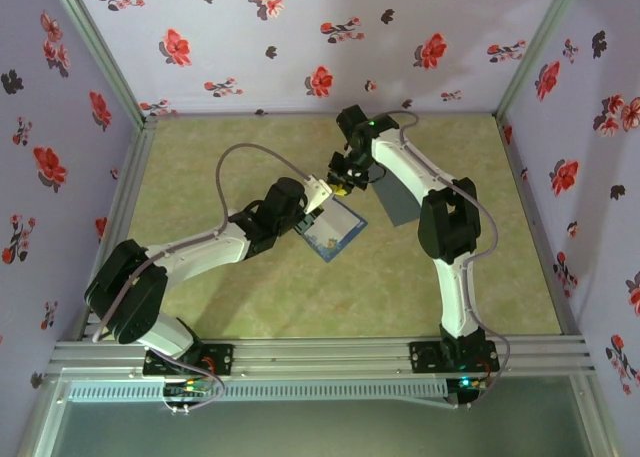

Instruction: Place the letter into the envelope and seal it

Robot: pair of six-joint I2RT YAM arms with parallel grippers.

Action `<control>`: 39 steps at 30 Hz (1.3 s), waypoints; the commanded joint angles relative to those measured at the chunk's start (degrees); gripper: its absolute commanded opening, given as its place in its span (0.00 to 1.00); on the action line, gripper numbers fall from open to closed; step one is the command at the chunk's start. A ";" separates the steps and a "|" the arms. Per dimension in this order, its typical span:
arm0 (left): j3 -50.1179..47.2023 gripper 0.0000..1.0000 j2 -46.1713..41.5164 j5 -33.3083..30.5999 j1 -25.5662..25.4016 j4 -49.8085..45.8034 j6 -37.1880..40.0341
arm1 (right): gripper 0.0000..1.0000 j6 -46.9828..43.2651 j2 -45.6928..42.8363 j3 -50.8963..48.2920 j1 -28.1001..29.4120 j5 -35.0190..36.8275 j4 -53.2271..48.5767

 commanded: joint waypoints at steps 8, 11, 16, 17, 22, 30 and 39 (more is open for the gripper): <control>-0.79 1.00 -4.43 -5.23 -0.53 -0.48 -1.96 | 0.00 -0.23 -2.73 -2.90 -0.33 1.24 2.52; -1.48 1.00 -7.21 -7.66 0.49 -2.24 -4.55 | 0.00 -0.67 -3.78 -4.22 -0.49 1.41 4.05; -0.52 1.00 -10.38 -3.96 5.01 -7.73 -14.34 | 0.00 -2.06 -6.21 -7.80 -0.76 -1.24 9.46; -0.07 1.00 -10.66 -2.55 6.08 -8.66 -16.37 | 0.00 -2.88 -6.72 -8.50 -0.80 -1.69 10.38; 3.07 1.00 -10.55 9.96 13.07 -11.52 -29.41 | 0.00 -6.18 -8.75 -11.70 -1.19 -4.69 13.59; 3.48 1.00 -9.64 35.58 25.11 -2.68 -47.51 | 0.00 -8.01 -14.39 -21.82 -2.93 -9.80 23.68; 5.37 1.00 -6.69 41.96 27.12 -5.22 -48.16 | 0.00 -8.09 -17.24 -27.05 -4.97 -20.90 35.20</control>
